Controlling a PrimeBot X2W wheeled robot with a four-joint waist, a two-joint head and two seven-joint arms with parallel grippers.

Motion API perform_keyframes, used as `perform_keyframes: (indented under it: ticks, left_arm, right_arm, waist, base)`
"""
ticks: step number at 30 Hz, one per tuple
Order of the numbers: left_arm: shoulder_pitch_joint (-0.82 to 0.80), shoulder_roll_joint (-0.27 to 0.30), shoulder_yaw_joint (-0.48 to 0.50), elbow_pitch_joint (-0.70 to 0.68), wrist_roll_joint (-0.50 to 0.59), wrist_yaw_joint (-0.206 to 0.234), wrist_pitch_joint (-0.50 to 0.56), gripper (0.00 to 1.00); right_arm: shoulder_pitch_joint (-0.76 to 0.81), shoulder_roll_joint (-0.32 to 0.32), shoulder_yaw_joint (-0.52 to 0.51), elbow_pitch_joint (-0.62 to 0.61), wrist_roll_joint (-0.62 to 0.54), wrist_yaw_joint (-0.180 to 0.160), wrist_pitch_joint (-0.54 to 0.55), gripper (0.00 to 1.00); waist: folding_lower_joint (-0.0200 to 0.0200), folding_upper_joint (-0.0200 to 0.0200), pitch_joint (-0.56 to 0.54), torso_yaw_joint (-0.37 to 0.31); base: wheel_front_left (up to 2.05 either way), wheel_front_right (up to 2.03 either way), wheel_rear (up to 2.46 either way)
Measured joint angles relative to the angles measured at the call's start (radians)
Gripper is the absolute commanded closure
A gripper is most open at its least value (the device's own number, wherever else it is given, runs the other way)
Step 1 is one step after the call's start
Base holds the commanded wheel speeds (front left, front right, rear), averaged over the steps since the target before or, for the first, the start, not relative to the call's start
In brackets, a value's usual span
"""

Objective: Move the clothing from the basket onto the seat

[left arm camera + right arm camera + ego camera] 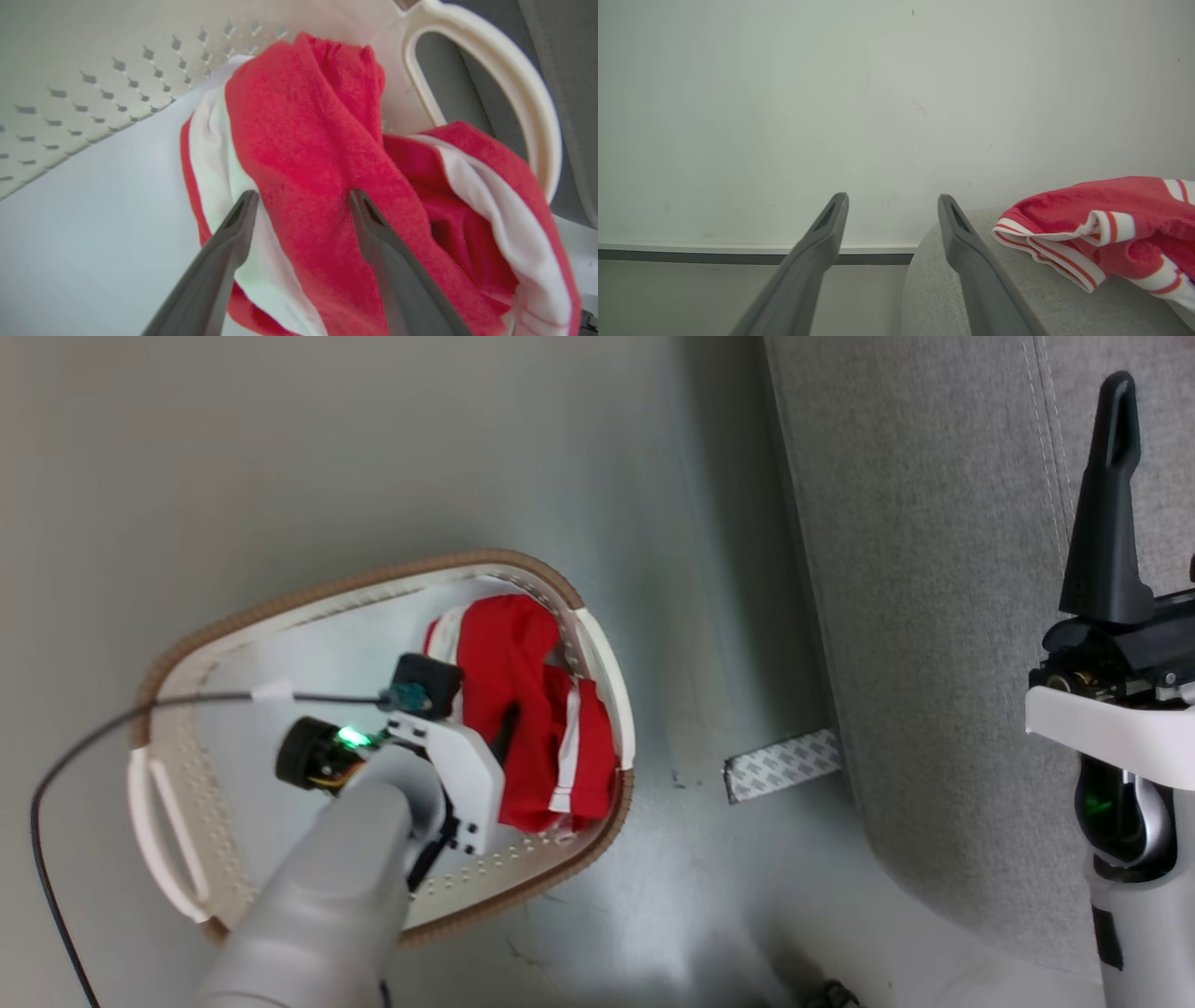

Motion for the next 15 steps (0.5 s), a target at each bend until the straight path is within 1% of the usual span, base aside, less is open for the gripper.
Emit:
perform_keyframes:
  ticks: [5, 10, 15]
  left_arm:
    - [-0.057, 0.026, -0.002, 0.084, -0.012, -0.001, 0.072, 0.0]
    - [-0.08, 0.05, -0.002, 0.123, -0.022, 0.008, 0.162, 0.0]
    - [-0.092, 0.061, 0.002, 0.133, -0.039, 0.008, 0.184, 0.0]
  right_arm:
    - [-0.008, 0.024, 0.015, -0.017, 0.003, 0.0, 0.0, 0.0]
    - [-0.019, 0.03, 0.031, -0.022, 0.01, 0.0, 0.0, 0.0]
    - [-0.027, 0.032, 0.036, -0.018, 0.014, 0.0, 0.0, 0.0]
  waist:
    - [0.0, 0.0, 0.043, -0.034]
    - [-0.0001, 0.0, 0.074, -0.066]
    - [-0.0001, 0.0, 0.091, -0.089]
  base:
    - [0.0, 0.0, 0.0]
    - [0.0, 0.0, 0.0]
    - [0.0, 0.0, 0.0]
